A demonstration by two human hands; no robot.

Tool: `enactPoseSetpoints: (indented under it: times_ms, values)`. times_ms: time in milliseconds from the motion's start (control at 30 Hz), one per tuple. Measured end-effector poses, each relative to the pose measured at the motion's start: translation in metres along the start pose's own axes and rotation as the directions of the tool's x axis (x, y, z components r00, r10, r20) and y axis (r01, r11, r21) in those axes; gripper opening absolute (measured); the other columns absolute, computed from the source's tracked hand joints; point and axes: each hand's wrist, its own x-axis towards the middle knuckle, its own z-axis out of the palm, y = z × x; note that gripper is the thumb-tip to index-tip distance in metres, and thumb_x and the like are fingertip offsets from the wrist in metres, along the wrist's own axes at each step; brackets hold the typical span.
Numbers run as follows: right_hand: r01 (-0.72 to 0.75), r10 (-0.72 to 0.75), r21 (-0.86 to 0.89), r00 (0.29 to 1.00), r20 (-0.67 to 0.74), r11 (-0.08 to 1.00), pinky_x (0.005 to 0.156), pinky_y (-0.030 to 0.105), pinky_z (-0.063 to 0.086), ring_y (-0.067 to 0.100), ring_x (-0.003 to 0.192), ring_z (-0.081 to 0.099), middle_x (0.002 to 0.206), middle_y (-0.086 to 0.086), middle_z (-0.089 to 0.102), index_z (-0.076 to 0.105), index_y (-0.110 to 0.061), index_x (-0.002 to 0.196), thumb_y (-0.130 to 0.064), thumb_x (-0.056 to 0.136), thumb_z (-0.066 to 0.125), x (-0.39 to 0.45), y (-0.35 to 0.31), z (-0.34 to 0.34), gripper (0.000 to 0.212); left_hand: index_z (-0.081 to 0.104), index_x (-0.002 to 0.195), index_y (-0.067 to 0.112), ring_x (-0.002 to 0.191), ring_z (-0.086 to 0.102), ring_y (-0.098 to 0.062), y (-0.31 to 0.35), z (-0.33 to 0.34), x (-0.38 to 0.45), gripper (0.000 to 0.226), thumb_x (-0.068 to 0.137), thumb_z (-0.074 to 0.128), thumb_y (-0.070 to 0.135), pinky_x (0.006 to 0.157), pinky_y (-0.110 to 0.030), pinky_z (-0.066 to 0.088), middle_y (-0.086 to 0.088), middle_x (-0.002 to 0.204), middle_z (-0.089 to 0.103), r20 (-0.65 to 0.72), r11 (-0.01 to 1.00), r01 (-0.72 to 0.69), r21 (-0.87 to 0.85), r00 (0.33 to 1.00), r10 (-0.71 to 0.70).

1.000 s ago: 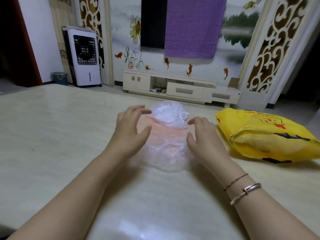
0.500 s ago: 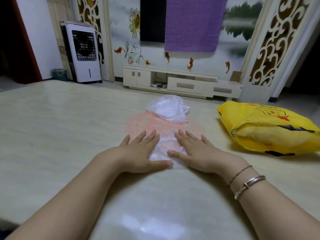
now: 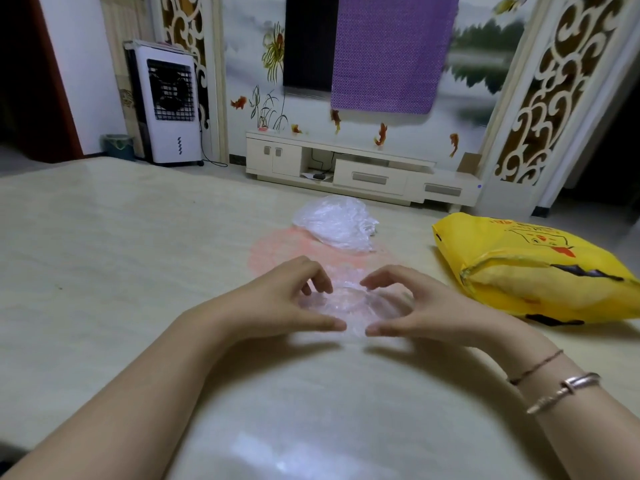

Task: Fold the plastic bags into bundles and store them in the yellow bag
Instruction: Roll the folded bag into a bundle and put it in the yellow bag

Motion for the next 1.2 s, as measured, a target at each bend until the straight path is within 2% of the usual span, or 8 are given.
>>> enactPoseSetpoints:
  times_ms: [167, 333, 433, 633, 767, 900, 1067, 1200]
  values:
    - [0.047, -0.037, -0.115, 0.996, 0.086, 0.992, 0.093, 0.000, 0.031, -0.011, 0.117, 0.043, 0.124, -0.023, 0.049, 0.048, -0.036, 0.128, -0.036, 0.075, 0.078, -0.004, -0.006, 0.002, 0.060, 0.050, 0.111, 0.035, 0.099, 0.048, 0.004, 0.004, 0.001, -0.003, 0.060, 0.064, 0.083, 0.052, 0.083, -0.015, 0.043, 0.023, 0.105, 0.046, 0.034, 0.998, 0.039, 0.050, 0.999, -0.041]
    - [0.075, -0.076, -0.205, 0.997, 0.003, 0.976, 0.091, 0.010, 0.039, -0.001, 0.113, 0.050, 0.120, -0.015, 0.054, 0.046, -0.029, 0.125, -0.016, 0.080, 0.061, -0.005, -0.011, 0.007, 0.049, 0.051, 0.107, 0.034, 0.098, 0.052, -0.002, 0.003, 0.001, -0.003, 0.050, 0.069, 0.080, 0.047, 0.083, -0.019, 0.046, 0.021, 0.105, 0.049, 0.006, 0.999, 0.024, 0.046, 1.000, -0.024]
    - [0.094, -0.123, -0.250, 0.987, -0.104, 0.964, 0.088, 0.024, 0.045, 0.008, 0.106, 0.056, 0.114, -0.009, 0.059, 0.047, -0.024, 0.119, -0.009, 0.083, 0.054, -0.001, -0.010, 0.013, 0.040, 0.050, 0.112, 0.035, 0.100, 0.048, 0.002, 0.007, 0.002, -0.005, 0.058, 0.067, 0.081, 0.051, 0.086, -0.018, 0.044, 0.023, 0.106, 0.046, 0.013, 0.997, 0.028, 0.072, 0.999, -0.029]
    - [0.080, -0.116, -0.117, 0.928, -0.353, 0.990, 0.071, 0.027, 0.044, 0.007, 0.078, 0.055, 0.083, -0.007, 0.064, 0.058, -0.020, 0.087, -0.015, 0.087, 0.055, 0.009, 0.002, 0.018, 0.007, 0.047, 0.109, 0.034, 0.096, 0.048, -0.002, 0.004, 0.007, -0.004, 0.046, 0.073, 0.075, 0.042, 0.084, -0.022, 0.045, 0.019, 0.108, 0.045, -0.048, 0.997, 0.010, 0.071, 0.999, -0.006]
    - [0.028, 0.000, 0.064, 0.916, -0.401, 0.998, 0.074, 0.038, 0.047, 0.021, 0.077, 0.062, 0.075, 0.004, 0.067, 0.062, -0.016, 0.074, -0.024, 0.091, 0.052, 0.014, 0.010, 0.016, 0.021, 0.046, 0.109, 0.032, 0.093, 0.050, -0.004, 0.003, 0.006, -0.002, 0.043, 0.075, 0.072, 0.035, 0.081, -0.023, 0.046, 0.017, 0.107, 0.046, -0.064, 0.998, 0.011, 0.070, 0.998, -0.006]
    - [-0.011, 0.108, 0.222, 0.897, -0.430, 0.975, 0.079, 0.040, 0.050, 0.024, 0.078, 0.065, 0.074, 0.003, 0.069, 0.065, -0.017, 0.069, -0.018, 0.096, 0.049, 0.019, 0.015, 0.016, 0.031, 0.048, 0.112, 0.033, 0.096, 0.050, 0.000, 0.004, 0.006, -0.001, 0.054, 0.070, 0.076, 0.052, 0.081, -0.022, 0.044, 0.020, 0.105, 0.048, -0.049, 0.998, 0.055, 0.041, 0.997, -0.053]
    - [-0.080, 0.181, 0.240, 0.882, -0.435, 0.967, 0.064, 0.022, 0.041, 0.011, 0.065, 0.056, 0.067, 0.001, 0.064, 0.062, -0.016, 0.067, -0.020, 0.097, 0.050, 0.023, 0.012, 0.019, 0.033, 0.057, 0.089, 0.018, 0.080, 0.053, -0.015, 0.001, 0.007, 0.008, 0.001, 0.088, 0.057, 0.017, 0.066, -0.023, 0.039, 0.006, 0.087, 0.059, -0.182, 0.998, 0.052, 0.041, 0.982, -0.043]
    - [-0.140, 0.220, 0.202, 0.861, -0.458, 0.969, 0.065, 0.029, 0.040, 0.015, 0.066, 0.055, 0.064, -0.002, 0.061, 0.059, -0.015, 0.065, -0.023, 0.095, 0.053, 0.029, 0.016, 0.022, 0.032, 0.049, 0.064, 0.019, 0.063, 0.047, -0.010, -0.001, 0.006, 0.015, 0.029, 0.093, 0.050, 0.015, 0.053, -0.020, 0.031, 0.006, 0.065, 0.051, -0.274, 0.990, 0.140, 0.031, 0.953, -0.126]
